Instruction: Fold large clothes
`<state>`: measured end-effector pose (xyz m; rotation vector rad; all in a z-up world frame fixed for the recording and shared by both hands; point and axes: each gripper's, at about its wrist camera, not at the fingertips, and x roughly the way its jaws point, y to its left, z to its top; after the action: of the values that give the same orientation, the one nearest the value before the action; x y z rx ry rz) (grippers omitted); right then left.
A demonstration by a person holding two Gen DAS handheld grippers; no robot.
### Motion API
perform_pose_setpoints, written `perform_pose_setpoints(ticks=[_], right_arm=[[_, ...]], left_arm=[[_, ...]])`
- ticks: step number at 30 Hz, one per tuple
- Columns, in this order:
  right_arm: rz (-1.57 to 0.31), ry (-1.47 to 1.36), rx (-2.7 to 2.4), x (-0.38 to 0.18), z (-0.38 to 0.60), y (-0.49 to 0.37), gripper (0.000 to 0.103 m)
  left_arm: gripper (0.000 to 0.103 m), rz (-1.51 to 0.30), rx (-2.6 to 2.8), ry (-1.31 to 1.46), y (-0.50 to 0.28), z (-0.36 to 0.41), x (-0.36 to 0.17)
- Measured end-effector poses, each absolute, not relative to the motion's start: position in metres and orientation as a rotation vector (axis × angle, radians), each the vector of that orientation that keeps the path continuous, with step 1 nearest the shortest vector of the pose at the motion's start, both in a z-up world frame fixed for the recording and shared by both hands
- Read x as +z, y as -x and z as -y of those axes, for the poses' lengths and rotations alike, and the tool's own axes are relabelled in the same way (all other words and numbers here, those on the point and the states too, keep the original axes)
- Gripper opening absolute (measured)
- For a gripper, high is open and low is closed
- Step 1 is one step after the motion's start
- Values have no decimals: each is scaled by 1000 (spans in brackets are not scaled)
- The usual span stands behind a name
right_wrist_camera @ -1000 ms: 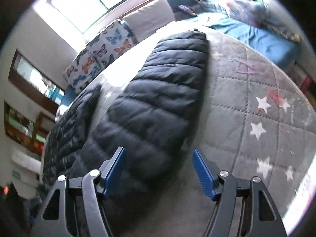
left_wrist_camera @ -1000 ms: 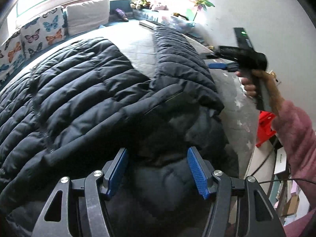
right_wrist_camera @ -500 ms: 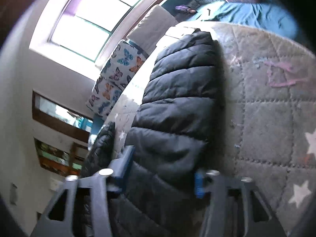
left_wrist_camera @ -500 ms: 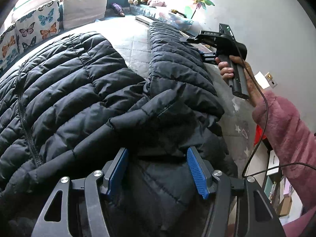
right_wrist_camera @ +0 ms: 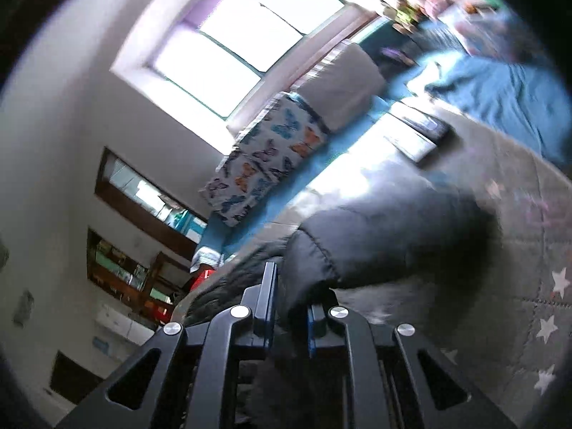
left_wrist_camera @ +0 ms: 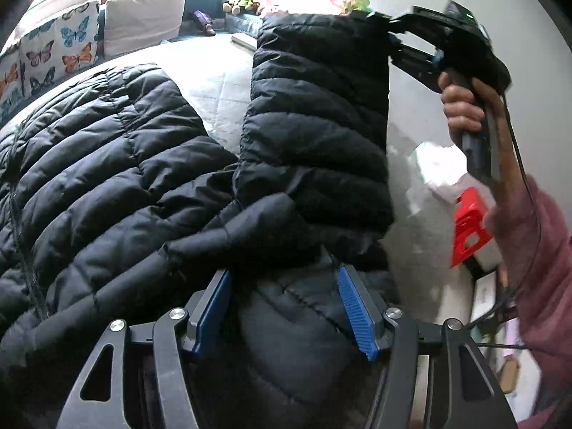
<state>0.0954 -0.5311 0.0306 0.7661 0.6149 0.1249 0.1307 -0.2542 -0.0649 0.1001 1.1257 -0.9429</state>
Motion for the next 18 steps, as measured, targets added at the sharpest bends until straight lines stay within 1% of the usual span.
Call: perform_pose_setpoints(ticks=[5,9,11,14,18], right_arm=[[-568,-608,229,87,467,-75,16],[-578,-452,324,113,401,-64,16],[-605,-357,374,117,364,-59,16],[-673,-183,449,106,298,-53,16],[-813,96,528,51,209,-41,16]], left_arm=[[65,-1029,-887,-78,-112,197,-24],[65,-948,-785,-33,-98,133,1],[65,-920,-724,11,-91,96,9],[65,-903,-644,87,-79,38,10],[65,-916,-569,168,-57,-21,-3]])
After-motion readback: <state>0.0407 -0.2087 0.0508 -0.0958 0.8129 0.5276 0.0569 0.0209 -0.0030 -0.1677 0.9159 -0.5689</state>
